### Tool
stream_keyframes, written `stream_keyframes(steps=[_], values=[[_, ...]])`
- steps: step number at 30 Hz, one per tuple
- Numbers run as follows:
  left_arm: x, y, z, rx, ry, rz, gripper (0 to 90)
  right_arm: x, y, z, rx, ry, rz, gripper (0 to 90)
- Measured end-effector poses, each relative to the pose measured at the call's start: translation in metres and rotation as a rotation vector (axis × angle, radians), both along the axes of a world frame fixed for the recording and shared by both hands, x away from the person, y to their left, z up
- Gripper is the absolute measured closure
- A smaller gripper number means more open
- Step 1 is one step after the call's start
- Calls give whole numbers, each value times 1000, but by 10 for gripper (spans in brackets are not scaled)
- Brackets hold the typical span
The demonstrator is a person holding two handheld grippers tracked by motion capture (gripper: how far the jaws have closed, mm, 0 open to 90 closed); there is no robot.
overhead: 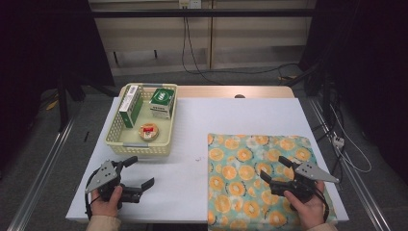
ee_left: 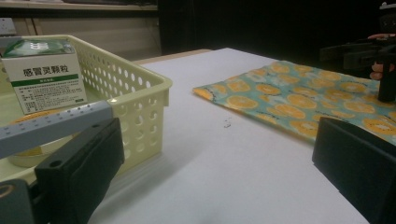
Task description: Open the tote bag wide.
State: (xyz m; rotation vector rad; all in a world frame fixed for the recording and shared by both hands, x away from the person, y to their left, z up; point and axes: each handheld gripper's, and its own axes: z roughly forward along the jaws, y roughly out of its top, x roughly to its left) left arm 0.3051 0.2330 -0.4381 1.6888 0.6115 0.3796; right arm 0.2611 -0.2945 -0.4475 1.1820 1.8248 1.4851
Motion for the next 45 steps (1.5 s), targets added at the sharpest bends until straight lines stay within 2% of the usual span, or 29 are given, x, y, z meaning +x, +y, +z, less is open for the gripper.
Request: stream_keyframes(steps=[9,14,16,17,21,25,29,31,35,41,45], values=[[0,0,1,-6,-11,7,16,0,3,2,-45,15,6,89],[0,0,1,-9,-10,6,16,0,11,6,-117,21,24,89],[0,0,1,-7,-15,2,16,0,12,8,-131,19,28,89],[0,-1,1,-9,-13,3,16,0,16,10,-160,24,32,89],[1,-3,0,-6,-10,-4,17,-1,22,14,-183,38,48,90],[1,-4,1,-4,-13,-9,16,-1,33,17,-200,38,80,96],[1,-5,1,-7,-7,-11,16,2,42,18,-221,32,85,103],[1,-5,1,-7,-8,-12,16,4,53,18,-234,36,113,107],[1,-5,0,-9,-5,-15,17,8,66,18,-256,46,133,124],[0,-3,1,-21,-7,-9,16,19,81,13,-276,108,159,138],[0,-3,0,-23,-5,-9,17,32,107,12,-276,141,230,139]])
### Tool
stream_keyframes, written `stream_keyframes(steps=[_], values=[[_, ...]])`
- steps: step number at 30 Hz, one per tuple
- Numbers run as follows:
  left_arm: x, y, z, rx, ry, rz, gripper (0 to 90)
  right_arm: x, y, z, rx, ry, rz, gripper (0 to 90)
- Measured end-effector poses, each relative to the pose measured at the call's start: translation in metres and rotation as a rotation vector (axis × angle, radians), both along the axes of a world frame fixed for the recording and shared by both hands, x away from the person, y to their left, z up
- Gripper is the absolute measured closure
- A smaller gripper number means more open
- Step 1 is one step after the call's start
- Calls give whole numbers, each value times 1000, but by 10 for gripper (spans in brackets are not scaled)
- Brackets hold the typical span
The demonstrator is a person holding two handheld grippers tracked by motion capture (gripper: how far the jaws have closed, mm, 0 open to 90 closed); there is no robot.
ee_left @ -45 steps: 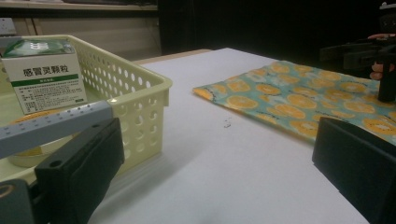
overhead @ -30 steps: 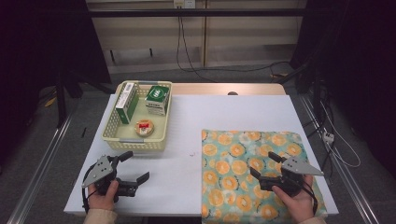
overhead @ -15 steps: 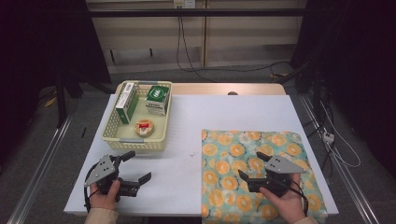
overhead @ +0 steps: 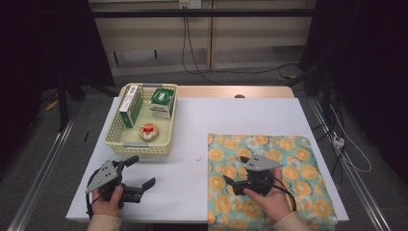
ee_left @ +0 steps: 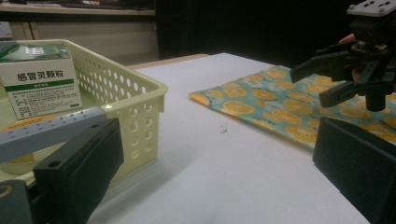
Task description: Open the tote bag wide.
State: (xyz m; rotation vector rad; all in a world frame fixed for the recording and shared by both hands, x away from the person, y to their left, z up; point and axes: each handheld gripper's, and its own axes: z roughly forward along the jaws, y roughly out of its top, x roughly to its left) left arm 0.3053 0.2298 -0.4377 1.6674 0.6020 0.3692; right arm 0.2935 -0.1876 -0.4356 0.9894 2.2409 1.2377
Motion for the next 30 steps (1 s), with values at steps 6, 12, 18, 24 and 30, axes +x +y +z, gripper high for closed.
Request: stream_keyframes(steps=[6,12,18,24,30], values=[[0,1,0,-5,1,0,17,19,27,-8,-10,78,38,153],[0,0,-1,-3,3,-8,17,23,51,-14,-42,129,100,141],[0,0,-1,-10,-2,-1,17,21,58,-25,-133,162,133,168],[0,0,-1,5,-6,-1,19,20,55,-20,-141,192,140,397],[-2,1,0,4,-17,5,21,22,54,-16,-158,218,110,521]])
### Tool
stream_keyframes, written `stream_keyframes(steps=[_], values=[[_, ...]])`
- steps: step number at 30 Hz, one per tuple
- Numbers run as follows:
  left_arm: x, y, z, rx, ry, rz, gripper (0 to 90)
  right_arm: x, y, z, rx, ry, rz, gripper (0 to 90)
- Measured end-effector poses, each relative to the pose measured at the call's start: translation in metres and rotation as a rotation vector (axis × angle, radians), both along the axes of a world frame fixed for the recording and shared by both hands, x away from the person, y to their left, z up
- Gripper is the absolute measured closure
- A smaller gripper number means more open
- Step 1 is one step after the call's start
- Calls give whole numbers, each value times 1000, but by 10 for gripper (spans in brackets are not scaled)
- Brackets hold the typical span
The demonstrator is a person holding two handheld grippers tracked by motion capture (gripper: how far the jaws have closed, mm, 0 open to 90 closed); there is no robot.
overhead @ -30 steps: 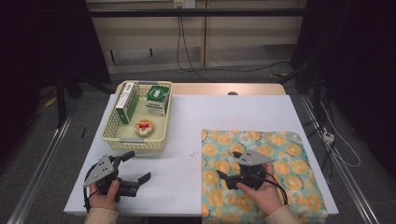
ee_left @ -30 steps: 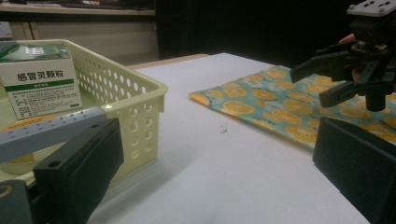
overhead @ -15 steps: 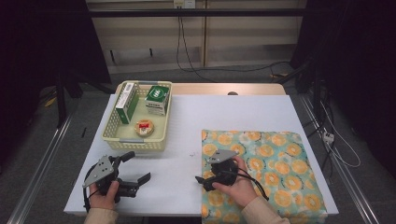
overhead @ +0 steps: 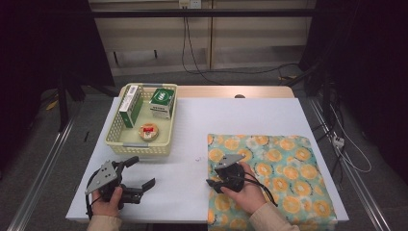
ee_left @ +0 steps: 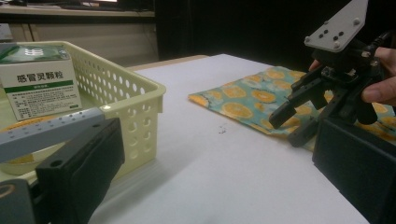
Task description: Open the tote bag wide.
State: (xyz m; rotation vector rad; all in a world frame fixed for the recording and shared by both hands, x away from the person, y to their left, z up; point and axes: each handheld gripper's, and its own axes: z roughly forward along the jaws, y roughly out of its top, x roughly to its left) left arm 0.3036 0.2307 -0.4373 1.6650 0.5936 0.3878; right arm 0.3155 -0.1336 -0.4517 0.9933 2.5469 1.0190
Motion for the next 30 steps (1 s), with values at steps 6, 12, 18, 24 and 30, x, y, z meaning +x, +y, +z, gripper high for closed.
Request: stream_keyframes(steps=[6,12,18,24,30], values=[[0,1,0,0,2,1,21,4,-5,0,12,-4,-26,715],[0,0,0,-1,-8,-4,21,10,-11,-1,36,8,-37,892],[-1,-3,1,-11,-17,-1,21,41,-25,26,82,-7,-89,900],[-3,-2,1,0,-21,-6,21,92,-39,55,167,-24,-163,900],[-2,-1,2,-1,-26,3,20,143,-45,47,207,-17,-255,900]])
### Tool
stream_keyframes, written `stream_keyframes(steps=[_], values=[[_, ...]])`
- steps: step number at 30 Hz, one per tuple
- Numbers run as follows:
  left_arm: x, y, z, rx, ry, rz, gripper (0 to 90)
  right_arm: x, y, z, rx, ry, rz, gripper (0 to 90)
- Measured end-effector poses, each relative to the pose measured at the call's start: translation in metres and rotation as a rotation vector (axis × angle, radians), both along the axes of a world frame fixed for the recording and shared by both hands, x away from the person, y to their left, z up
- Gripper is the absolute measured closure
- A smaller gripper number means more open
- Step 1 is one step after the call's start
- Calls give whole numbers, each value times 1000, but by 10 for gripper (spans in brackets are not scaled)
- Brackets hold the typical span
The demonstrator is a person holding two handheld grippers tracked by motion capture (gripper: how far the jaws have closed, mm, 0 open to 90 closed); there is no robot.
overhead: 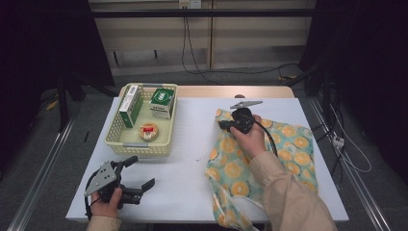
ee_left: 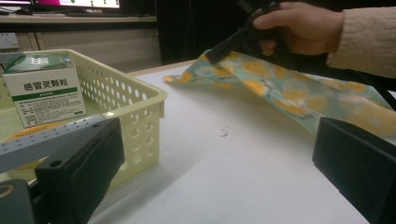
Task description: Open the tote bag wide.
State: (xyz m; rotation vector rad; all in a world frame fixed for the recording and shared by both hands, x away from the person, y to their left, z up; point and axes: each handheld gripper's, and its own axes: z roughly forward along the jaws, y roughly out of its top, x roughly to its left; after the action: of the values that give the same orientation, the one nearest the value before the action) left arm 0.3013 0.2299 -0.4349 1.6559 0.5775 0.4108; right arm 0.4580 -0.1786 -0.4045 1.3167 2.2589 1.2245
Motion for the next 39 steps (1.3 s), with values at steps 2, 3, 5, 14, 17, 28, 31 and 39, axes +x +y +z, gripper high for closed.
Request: stream_keyframes(steps=[2,3,5,14,17,28,31,39], values=[[0,-1,0,4,2,-4,20,15,2,-2,-5,-5,-15,900],[0,-2,0,10,2,-6,20,23,3,-3,1,-4,-29,900],[1,-4,-1,17,2,-10,21,38,5,-4,0,-6,-45,900],[5,-10,-1,19,7,-26,22,79,5,-4,17,-36,-144,887],[5,-10,-1,22,5,-31,22,78,2,-9,34,-42,-145,663],[4,-14,-1,35,6,-36,21,8,-25,7,5,-47,1,375],[4,-13,-1,38,8,-35,22,-29,-32,12,-19,-61,73,357],[0,-14,-1,38,12,-30,22,-85,-29,6,-85,-58,212,400]])
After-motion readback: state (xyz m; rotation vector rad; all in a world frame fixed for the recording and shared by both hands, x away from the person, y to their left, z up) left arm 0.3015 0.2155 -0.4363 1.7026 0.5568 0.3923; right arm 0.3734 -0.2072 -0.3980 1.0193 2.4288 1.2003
